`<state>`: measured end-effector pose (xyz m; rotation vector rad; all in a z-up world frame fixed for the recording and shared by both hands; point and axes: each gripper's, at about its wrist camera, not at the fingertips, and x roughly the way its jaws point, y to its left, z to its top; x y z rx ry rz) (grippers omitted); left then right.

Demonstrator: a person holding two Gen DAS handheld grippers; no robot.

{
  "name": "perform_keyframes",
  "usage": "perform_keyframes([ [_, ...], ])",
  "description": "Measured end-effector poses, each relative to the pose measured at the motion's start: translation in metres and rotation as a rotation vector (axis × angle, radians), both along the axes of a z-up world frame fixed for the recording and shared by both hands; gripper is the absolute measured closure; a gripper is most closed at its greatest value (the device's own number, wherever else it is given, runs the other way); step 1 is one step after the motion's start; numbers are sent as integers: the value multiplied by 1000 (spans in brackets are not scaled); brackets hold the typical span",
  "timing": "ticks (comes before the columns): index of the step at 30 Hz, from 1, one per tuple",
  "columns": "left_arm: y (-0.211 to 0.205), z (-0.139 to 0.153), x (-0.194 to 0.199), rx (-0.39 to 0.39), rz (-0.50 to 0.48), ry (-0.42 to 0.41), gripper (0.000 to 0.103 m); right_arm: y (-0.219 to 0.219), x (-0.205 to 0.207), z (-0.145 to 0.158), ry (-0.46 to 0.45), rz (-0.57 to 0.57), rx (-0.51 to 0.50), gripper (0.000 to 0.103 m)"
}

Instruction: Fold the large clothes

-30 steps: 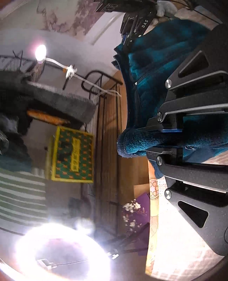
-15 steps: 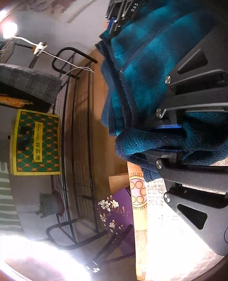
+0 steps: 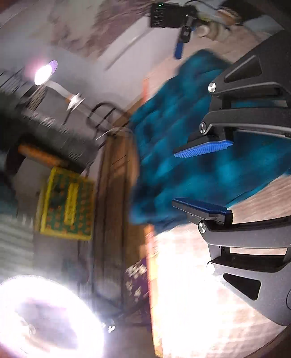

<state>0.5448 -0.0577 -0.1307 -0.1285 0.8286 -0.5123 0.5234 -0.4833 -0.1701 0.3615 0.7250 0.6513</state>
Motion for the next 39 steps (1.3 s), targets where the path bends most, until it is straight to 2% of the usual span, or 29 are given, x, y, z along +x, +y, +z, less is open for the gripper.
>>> perform_keyframes([
  [2,-9,-11,-11,-19,-41,40,66,16,-19,-11,-4,43,-41,30],
  [6,-28,-29,-10,-3,-65,76,66,41,-18,-34,33,67,-108,30],
  [7,-31,-33,-8,10,-68,84,66,44,-18,-39,45,75,-110,34],
  [8,-34,-35,-6,31,-67,84,66,51,-16,-45,77,113,-119,62],
  [9,-38,-42,-3,80,-52,96,66,55,-16,-49,103,139,-129,77],
  [12,-39,-65,0,108,-51,137,64,60,-26,-68,143,192,-205,83],
  [13,-42,-66,-3,124,-54,110,64,57,-25,-77,175,183,-187,83],
  [15,-48,-63,-10,171,-53,68,64,53,-22,-77,183,159,-157,83],
  [17,-47,-56,-13,182,-53,64,64,55,-23,-68,175,156,-197,79],
  [18,-44,-48,-17,180,-49,56,64,56,-27,-61,167,164,-232,72],
  [21,-34,-23,-23,137,-44,3,64,50,-34,-32,77,150,-299,67],
  [24,-31,0,-22,126,-38,-76,64,33,-26,-1,-13,65,-279,67],
  [27,-29,1,-2,72,-17,-56,64,27,3,17,-111,-33,-220,68],
  [29,-30,-6,13,88,-2,-27,64,42,24,19,-128,-50,-216,68],
  [31,-26,-16,31,100,36,-8,64,66,48,16,-152,-104,-364,69],
  [32,-20,-18,38,77,63,-2,64,72,63,11,-144,-157,-446,67],
  [33,-17,-19,45,66,81,-4,64,73,76,7,-125,-185,-468,61],
  [35,-6,-21,60,38,134,-5,63,66,105,-1,-64,-257,-433,51],
  [37,0,-29,85,7,160,43,61,61,127,-11,-17,-279,-393,48],
  [39,-1,-37,102,-14,163,84,61,59,142,-22,37,-248,-359,49],
])
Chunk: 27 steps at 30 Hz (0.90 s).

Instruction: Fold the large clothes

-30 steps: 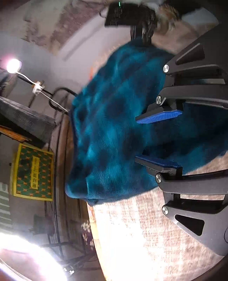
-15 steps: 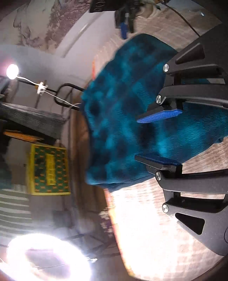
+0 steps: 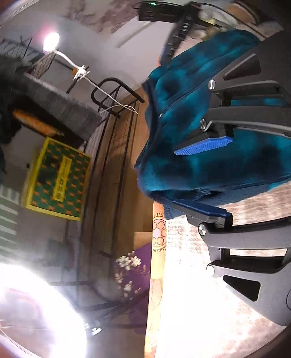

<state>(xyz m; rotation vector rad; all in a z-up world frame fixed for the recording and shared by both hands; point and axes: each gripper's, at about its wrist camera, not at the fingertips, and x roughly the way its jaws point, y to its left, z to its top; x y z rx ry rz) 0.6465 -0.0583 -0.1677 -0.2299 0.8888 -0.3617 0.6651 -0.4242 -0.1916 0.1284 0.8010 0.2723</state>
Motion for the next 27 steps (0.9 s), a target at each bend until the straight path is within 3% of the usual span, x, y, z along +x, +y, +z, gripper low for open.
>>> perform_keyframes([
  [1,-2,-6,9,-22,-8,27,61,4,8,-7,31,7,-6,50],
  [3,-9,-14,18,-29,-24,58,62,10,17,-17,62,-2,-45,82],
  [4,-14,-16,20,-20,-46,63,82,12,21,-18,64,-3,-46,84],
  [5,-21,-13,20,15,-60,42,91,13,19,-16,59,8,-44,88],
  [7,-28,-9,19,71,-72,1,91,10,16,-6,17,22,-59,91],
  [9,-27,-21,31,76,-55,33,90,4,16,-2,-5,3,-64,93],
  [11,-31,-41,40,111,-47,83,83,-3,26,-18,52,-34,-35,94],
  [13,-35,-40,33,142,-54,40,80,7,27,-36,89,-22,-108,93],
  [14,-34,-38,30,147,-57,27,70,13,25,-37,80,-14,-147,91],
  [16,-22,-32,28,125,-25,32,61,14,23,-32,63,-7,-180,87],
  [18,-6,-25,27,44,16,34,41,-3,24,-21,56,-50,-110,54],
  [19,2,-22,28,35,53,29,23,-12,23,-17,47,-63,-69,45],
  [20,10,-22,30,5,81,40,19,-19,22,-14,42,-73,-37,29],
  [21,15,-24,34,-40,76,70,19,-27,23,-13,43,-81,1,21],
  [23,22,-34,44,-121,67,155,18,-43,28,-17,89,-69,103,16],
  [27,23,-51,54,-139,65,239,18,-59,39,-39,202,-48,235,11],
])
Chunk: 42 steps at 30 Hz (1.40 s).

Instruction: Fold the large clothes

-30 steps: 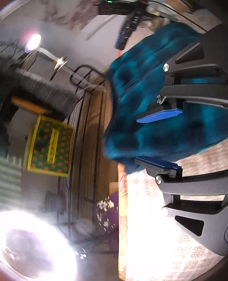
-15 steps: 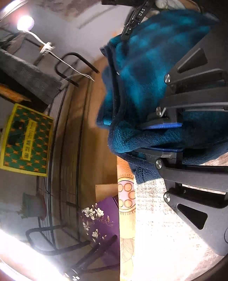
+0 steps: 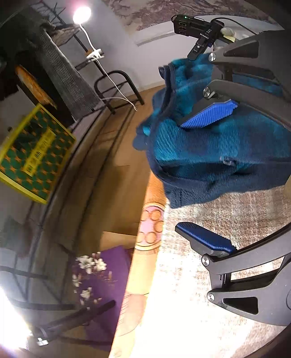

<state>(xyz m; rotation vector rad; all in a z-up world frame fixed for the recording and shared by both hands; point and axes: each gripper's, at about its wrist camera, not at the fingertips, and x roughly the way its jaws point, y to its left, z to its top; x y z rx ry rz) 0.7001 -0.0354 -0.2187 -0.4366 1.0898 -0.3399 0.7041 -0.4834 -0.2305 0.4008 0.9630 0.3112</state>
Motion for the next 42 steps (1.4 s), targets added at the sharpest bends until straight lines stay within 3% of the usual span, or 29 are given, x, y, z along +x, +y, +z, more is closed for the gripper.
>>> perform_keyframes([
  [4,-8,-3,-3,12,-8,-32,17,5,5,-22,47,24,54,10],
  [8,-13,-4,-2,25,3,-49,18,12,10,-24,22,18,69,7],
  [10,-16,-4,-1,28,0,-55,23,13,15,-24,19,11,97,7],
  [11,-19,-4,0,34,-8,-58,31,14,16,-25,13,5,104,11],
  [12,-20,-5,0,39,-10,-58,32,15,17,-25,13,7,107,17],
  [13,-22,-4,0,40,-13,-65,44,17,18,-25,12,15,106,20],
  [14,-25,-6,0,30,-29,-57,60,20,18,-25,10,31,110,35],
  [15,-28,-6,0,32,-45,-59,64,22,18,-25,13,51,127,53],
  [17,-33,-2,-3,45,-59,-78,78,27,16,-22,1,62,118,61],
  [21,-30,15,-11,28,-48,-116,82,36,9,-2,-52,77,37,73],
  [28,-24,80,-39,-8,-46,-217,84,48,-14,57,-151,91,-24,76],
  [35,-15,175,-88,-9,-52,-374,85,64,-71,159,-327,127,-78,78],
  [39,-8,241,-135,35,-37,-547,86,80,-111,224,-467,158,-156,79],
  [42,-2,258,-178,65,-51,-603,86,93,-142,245,-510,206,-208,79],
])
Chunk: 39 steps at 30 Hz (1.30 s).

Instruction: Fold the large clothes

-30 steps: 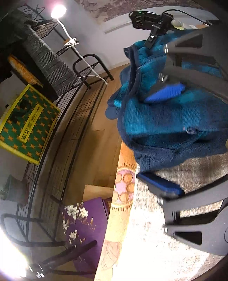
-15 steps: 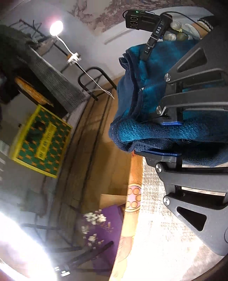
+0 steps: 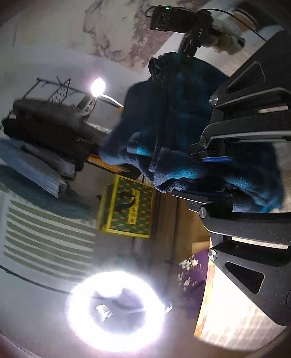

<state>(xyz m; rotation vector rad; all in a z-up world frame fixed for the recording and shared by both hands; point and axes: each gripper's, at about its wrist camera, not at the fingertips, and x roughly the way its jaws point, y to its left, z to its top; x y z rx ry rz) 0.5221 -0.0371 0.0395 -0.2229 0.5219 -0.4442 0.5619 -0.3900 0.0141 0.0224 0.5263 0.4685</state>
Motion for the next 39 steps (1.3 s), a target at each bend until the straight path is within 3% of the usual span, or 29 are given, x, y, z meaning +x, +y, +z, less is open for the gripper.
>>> perform_keyframes([
  [3,6,-10,-43,32,-19,7,86,4,-41,-7,8,26,-14,79],
  [12,21,-76,-181,99,-57,117,86,19,-175,-70,91,124,-18,79],
  [19,20,-97,-241,150,-91,217,83,36,-227,-84,169,114,-84,76],
  [21,22,-98,-261,170,-94,255,80,39,-240,-84,226,104,-80,69],
  [23,25,-96,-280,194,-109,274,78,40,-262,-86,253,99,-89,68],
  [28,41,-91,-341,231,-151,271,76,33,-317,-78,223,135,-66,59],
  [30,49,-91,-358,222,-150,289,75,22,-336,-72,194,123,-5,38],
  [34,78,-74,-391,147,-110,275,75,9,-375,-62,164,131,35,38],
  [39,93,-65,-396,122,-61,250,75,8,-387,-67,167,144,66,38],
])
